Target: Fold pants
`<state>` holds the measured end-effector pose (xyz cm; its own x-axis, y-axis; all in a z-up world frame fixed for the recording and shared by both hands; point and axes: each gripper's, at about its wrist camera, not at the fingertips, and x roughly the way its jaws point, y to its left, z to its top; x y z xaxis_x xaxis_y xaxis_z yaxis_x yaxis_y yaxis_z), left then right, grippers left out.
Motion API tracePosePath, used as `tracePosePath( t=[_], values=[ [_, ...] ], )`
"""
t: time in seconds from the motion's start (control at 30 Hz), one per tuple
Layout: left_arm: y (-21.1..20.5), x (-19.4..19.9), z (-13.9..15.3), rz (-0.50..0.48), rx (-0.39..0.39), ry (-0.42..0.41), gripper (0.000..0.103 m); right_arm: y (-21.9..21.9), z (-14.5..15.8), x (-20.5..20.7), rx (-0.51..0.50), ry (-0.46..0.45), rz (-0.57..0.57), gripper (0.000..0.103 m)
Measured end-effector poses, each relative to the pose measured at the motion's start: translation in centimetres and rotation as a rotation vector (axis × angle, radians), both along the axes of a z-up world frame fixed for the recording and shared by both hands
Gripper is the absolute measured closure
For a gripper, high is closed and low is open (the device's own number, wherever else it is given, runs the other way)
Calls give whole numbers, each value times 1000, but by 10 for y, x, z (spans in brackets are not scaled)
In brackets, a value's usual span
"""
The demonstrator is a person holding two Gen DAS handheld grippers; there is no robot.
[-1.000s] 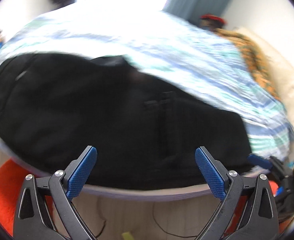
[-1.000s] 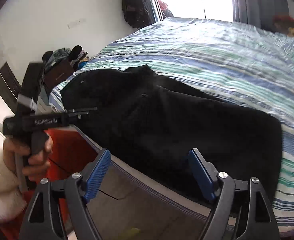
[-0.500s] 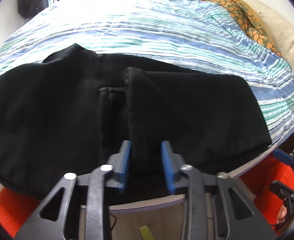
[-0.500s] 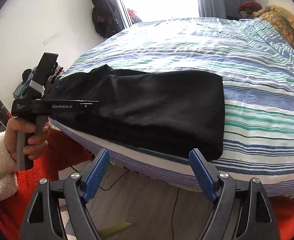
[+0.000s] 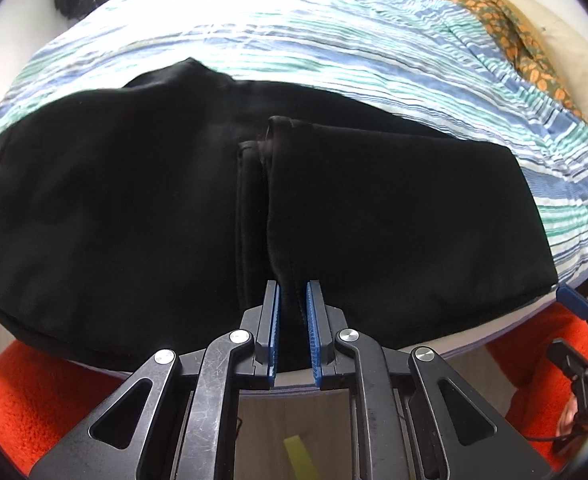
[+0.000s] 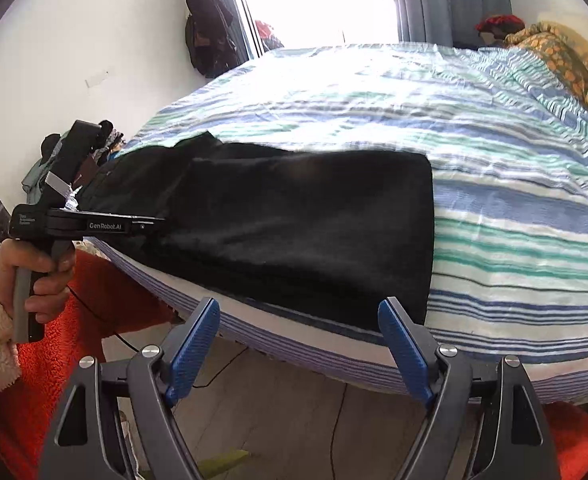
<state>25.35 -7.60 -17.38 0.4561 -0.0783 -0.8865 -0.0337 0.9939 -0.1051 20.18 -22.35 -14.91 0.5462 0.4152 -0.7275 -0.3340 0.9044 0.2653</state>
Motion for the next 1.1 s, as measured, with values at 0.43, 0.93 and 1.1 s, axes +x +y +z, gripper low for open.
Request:
tracePosePath(
  t=[0.43,0.93,1.1],
  values=[
    [29,-10,23,134,-1,-131,39,1,10,-2,-11,-70,-29,22],
    [21,-2,-5,86,117,-22,36,-28,16,20,59,-34,-152,22],
    [22,-3,-6,90,114,-22,36,-27,33,70,147,17,-150,22]
  ],
)
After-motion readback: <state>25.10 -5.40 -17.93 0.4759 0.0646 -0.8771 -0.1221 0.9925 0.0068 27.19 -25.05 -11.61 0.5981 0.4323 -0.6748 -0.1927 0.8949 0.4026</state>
